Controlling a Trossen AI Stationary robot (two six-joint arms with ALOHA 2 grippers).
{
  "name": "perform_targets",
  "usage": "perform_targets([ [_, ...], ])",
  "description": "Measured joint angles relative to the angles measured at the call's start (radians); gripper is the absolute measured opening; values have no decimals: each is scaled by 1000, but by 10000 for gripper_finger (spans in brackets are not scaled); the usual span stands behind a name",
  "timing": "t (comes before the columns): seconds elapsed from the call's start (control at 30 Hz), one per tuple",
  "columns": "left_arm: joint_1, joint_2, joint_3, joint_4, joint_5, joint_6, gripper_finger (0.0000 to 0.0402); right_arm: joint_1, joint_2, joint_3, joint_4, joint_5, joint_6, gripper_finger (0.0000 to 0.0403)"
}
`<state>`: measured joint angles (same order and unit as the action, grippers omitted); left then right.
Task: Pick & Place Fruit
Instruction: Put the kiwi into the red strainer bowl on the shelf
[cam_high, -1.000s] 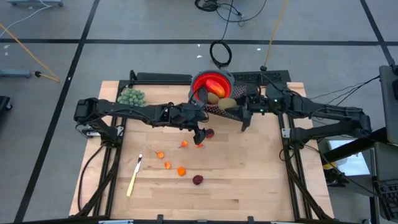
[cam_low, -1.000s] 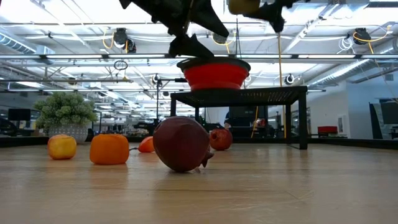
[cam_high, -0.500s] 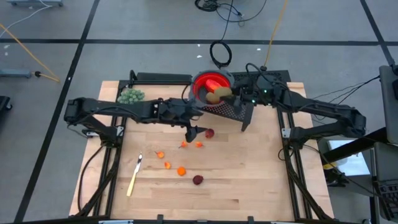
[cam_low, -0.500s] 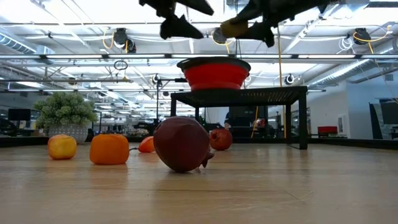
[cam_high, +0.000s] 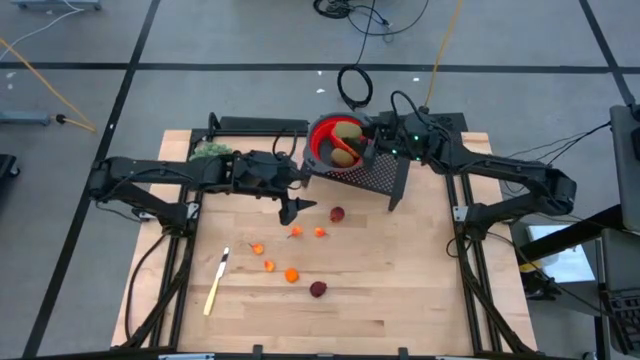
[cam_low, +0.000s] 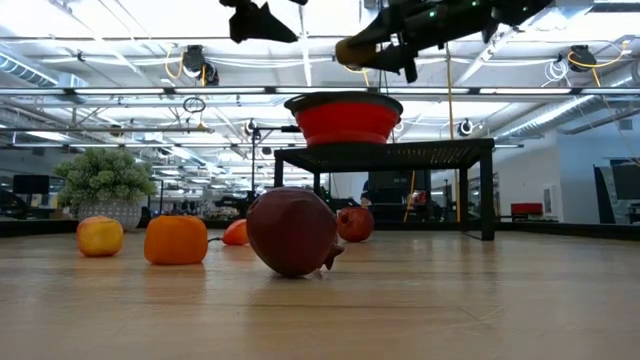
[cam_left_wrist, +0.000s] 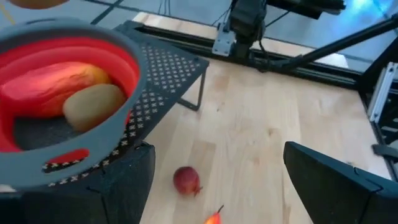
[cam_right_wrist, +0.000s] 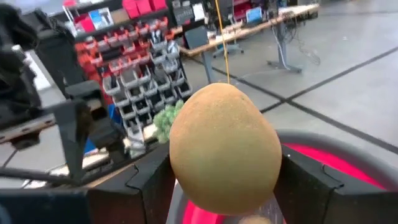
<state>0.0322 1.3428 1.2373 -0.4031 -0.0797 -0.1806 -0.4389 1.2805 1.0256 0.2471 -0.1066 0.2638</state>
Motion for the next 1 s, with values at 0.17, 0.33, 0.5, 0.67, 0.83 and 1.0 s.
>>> perform_targets([
  [0.17,0,-29,-1,-39,-8,11,353,-8,52,0,51,-1,-3,222],
  [0.33,0,-51,-1,-88,-35,24,353,-9,91,0,85,0,-23,222],
  [0.5,0,-130,-113,1,-45,-14,353,-15,110,0,82,2,-18,222],
  [0.67,0,-265,-270,104,-45,-74,353,-18,109,0,83,5,-18,222],
  [0.83,0,-399,-380,121,-54,-105,353,-20,108,0,81,8,-16,222],
  [1.0,0,-519,-454,115,-63,-106,353,-19,109,0,77,32,-14,222],
])
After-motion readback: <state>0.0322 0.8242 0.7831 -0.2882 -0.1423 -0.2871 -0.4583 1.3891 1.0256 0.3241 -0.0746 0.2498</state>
